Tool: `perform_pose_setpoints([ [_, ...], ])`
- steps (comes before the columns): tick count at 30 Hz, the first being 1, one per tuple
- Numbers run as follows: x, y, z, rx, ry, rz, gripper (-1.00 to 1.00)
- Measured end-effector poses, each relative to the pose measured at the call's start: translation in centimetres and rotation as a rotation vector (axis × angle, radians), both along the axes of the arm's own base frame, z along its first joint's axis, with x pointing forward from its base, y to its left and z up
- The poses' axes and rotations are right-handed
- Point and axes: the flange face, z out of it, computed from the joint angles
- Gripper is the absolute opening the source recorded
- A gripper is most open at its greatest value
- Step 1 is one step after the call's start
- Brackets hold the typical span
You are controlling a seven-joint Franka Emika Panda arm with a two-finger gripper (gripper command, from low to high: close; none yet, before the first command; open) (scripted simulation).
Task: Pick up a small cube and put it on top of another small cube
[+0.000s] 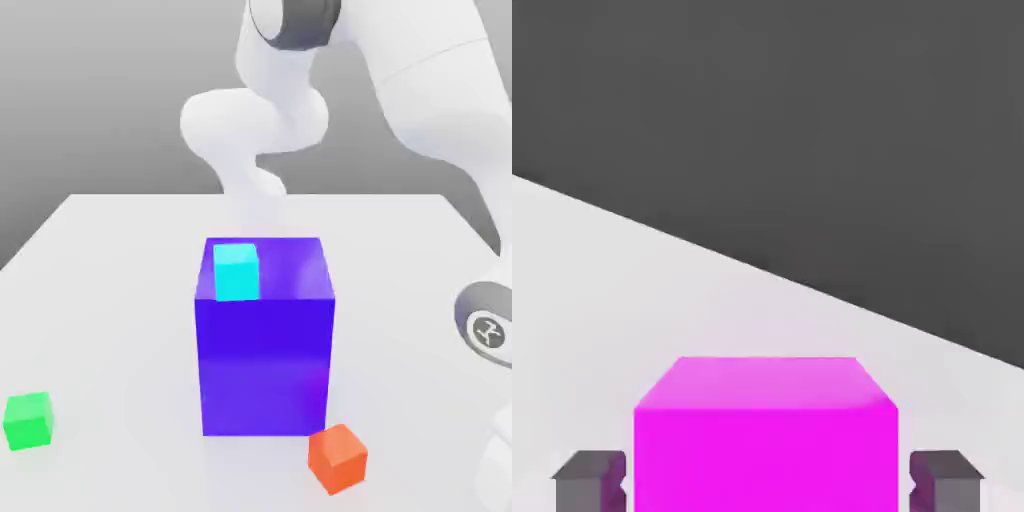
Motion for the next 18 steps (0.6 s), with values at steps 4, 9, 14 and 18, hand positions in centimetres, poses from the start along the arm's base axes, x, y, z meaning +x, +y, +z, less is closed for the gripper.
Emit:
perform_pose_setpoints([
  [4,0.0,0.0,1.1,0.001,0.000,0.000,-1.00],
  [9,2.0,-5.8,5.7,-0.021,0.002,-0.076,-1.00],
  [14,4.2,-18.2,6.5,-0.050,0.007,-0.245,-1.00],
  [18,3.8,-28.2,7.4,-0.060,0.011,-0.390,-1.00],
])
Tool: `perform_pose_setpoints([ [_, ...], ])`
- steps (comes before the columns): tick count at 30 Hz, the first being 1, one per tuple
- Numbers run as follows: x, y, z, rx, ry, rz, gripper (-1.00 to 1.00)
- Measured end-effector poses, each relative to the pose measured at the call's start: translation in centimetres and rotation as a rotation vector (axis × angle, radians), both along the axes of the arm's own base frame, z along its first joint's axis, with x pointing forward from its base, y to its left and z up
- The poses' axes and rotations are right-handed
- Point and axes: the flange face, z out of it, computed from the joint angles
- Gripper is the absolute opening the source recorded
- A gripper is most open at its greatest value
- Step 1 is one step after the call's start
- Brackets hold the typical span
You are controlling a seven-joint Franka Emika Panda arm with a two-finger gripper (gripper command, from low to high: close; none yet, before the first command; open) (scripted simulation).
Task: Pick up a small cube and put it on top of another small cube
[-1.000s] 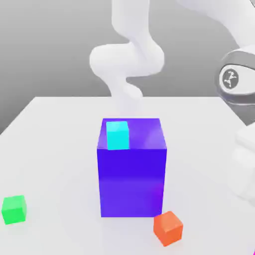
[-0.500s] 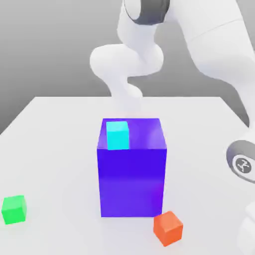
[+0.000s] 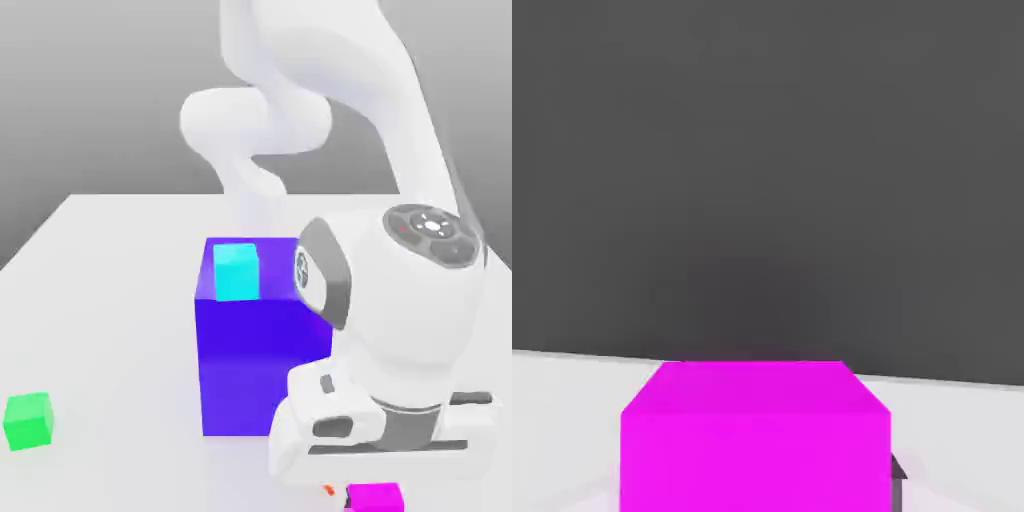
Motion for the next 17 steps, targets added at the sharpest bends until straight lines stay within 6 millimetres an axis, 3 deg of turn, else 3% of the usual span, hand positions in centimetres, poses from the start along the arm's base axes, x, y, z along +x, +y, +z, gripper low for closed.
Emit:
perform_pose_setpoints([
  [5,-3.4,-12.6,1.3,0.003,-0.004,-0.202,-1.00],
  [10,-10.6,-25.3,2.4,0.026,-0.021,-0.445,-1.00],
  [13,-15.4,-32.4,-0.2,0.044,-0.035,-0.590,-1.00],
  [14,-16.2,-33.4,-1.6,0.046,-0.037,-0.612,-1.00],
  [15,-16.6,-33.8,-2.4,0.046,-0.037,-0.624,1.00],
  [17,-16.6,-33.8,-2.4,0.046,-0.037,-0.624,1.00],
])
